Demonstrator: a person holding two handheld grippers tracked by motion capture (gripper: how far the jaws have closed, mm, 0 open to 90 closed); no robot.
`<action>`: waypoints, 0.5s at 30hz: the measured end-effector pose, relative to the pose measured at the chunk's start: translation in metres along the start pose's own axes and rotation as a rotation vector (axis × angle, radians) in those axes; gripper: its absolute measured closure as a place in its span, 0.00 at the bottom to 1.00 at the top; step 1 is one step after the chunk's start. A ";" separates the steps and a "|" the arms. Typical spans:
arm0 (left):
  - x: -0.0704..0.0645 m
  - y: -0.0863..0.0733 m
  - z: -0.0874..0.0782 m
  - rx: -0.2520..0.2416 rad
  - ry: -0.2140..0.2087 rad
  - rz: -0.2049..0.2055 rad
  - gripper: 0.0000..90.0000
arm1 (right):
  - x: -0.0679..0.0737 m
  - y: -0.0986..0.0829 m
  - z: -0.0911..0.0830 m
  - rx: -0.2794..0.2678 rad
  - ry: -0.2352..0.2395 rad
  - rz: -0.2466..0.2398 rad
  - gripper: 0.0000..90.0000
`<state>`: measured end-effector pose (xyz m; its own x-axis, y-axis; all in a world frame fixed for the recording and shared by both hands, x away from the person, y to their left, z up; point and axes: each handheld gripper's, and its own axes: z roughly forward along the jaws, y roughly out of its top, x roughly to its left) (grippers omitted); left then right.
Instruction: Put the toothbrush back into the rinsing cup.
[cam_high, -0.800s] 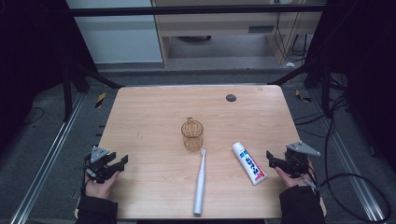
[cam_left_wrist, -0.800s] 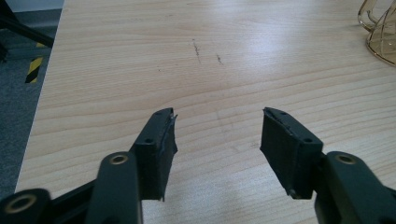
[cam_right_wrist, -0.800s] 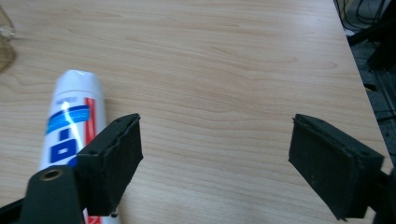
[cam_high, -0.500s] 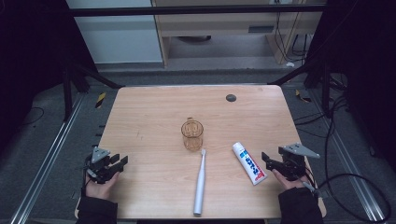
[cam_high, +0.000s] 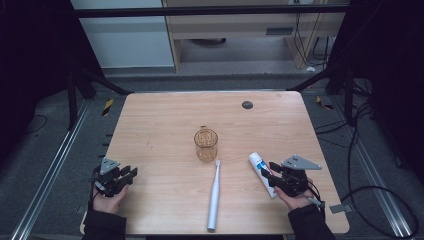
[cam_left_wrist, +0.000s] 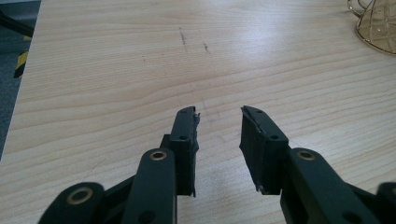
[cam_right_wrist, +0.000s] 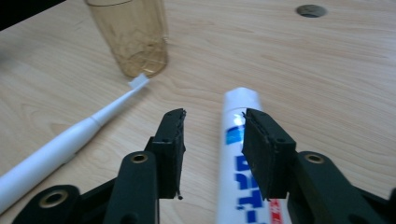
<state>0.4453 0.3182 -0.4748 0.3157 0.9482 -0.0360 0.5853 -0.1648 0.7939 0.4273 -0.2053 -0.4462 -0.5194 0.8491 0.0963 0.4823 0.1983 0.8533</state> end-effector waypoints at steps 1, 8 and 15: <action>0.000 0.000 0.000 0.000 0.000 0.005 0.73 | 0.004 0.001 0.002 0.005 0.014 -0.010 0.69; -0.001 0.000 0.001 0.003 -0.002 0.008 0.73 | 0.032 0.004 0.013 0.033 0.113 -0.050 0.85; -0.003 0.000 0.001 0.003 0.000 0.014 0.73 | 0.054 0.004 0.024 0.062 0.191 -0.083 0.97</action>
<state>0.4454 0.3153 -0.4749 0.3236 0.9459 -0.0252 0.5834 -0.1784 0.7924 0.4180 -0.1471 -0.4497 -0.6808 0.7213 0.1274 0.4717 0.2987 0.8296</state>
